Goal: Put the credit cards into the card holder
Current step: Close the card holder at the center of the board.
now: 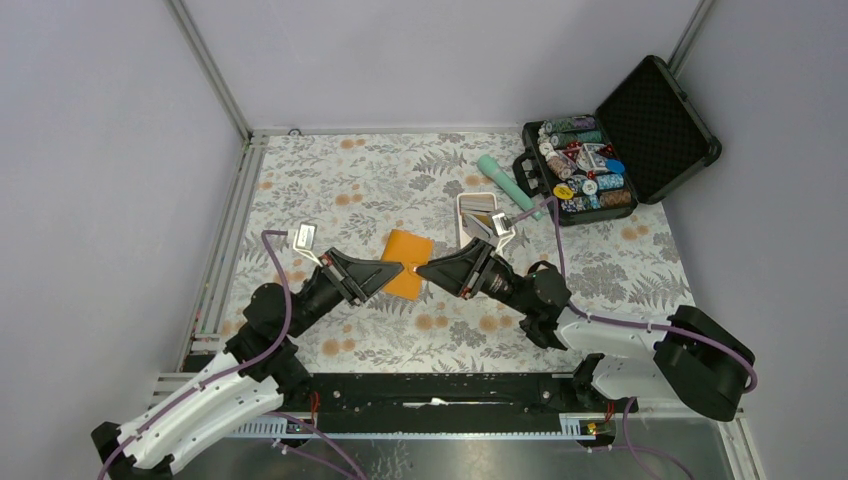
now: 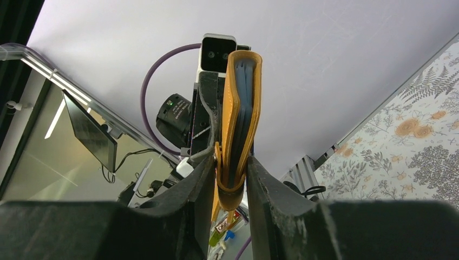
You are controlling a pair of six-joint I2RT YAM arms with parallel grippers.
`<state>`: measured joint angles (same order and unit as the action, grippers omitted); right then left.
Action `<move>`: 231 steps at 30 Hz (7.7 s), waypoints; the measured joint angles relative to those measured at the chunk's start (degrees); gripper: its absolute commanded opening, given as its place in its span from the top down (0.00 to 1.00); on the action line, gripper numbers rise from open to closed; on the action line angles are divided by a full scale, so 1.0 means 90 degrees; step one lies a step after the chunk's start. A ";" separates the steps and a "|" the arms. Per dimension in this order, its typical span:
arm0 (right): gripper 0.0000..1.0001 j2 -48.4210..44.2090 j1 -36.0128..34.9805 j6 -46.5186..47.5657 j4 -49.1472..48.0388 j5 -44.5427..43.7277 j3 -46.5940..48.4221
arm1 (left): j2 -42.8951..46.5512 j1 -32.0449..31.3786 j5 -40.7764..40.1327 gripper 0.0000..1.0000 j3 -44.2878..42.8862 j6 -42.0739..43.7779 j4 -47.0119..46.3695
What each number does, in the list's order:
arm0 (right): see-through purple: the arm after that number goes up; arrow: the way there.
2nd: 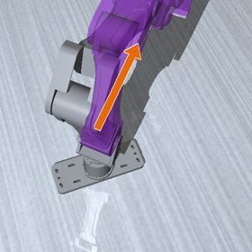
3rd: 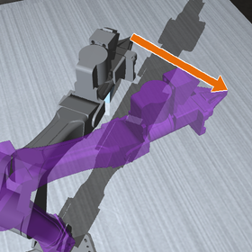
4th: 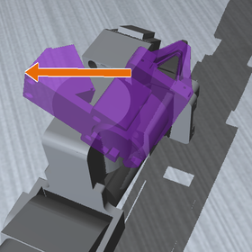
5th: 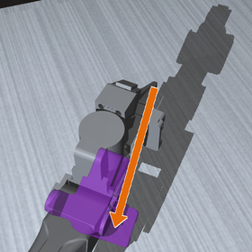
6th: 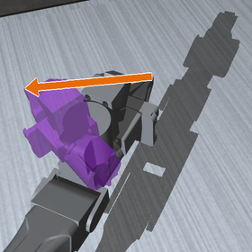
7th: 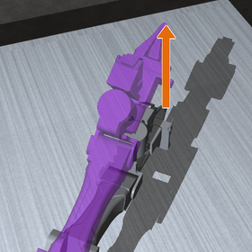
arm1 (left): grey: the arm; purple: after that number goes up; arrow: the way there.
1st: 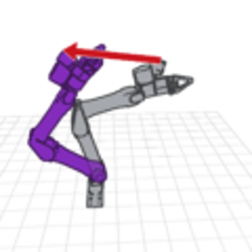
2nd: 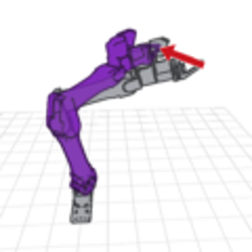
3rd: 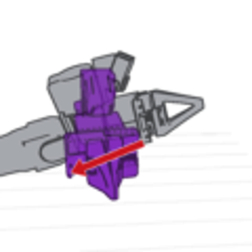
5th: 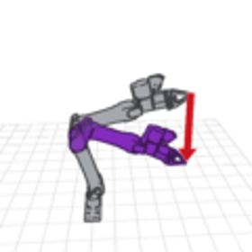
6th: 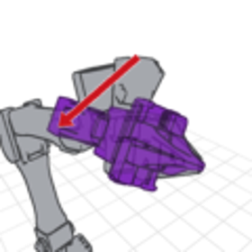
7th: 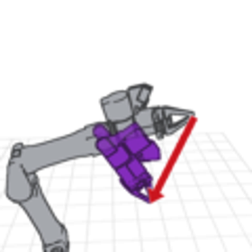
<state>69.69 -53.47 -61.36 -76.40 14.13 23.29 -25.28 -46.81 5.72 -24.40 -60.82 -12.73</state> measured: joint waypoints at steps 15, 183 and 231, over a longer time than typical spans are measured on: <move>0.64 0.0233 0.0036 -0.0163 -0.0306 -0.0158 0.0000 | -0.0192 -0.0287 -0.0486 1.00 -0.0121 0.0287 0.0017; 0.59 -0.0015 0.1664 -0.0644 0.2742 0.2669 0.0964 | -0.0913 0.0984 0.1166 1.00 -0.0789 -0.1270 0.1654; 0.41 -0.0692 0.0602 0.2256 0.6543 0.0537 0.2229 | -0.0920 0.0933 0.0301 1.00 -0.0680 -0.0952 0.2725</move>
<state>63.46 -48.05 -41.06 -17.52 18.96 43.35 -33.56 -38.41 8.43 -30.52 -69.38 11.79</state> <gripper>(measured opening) 0.645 0.157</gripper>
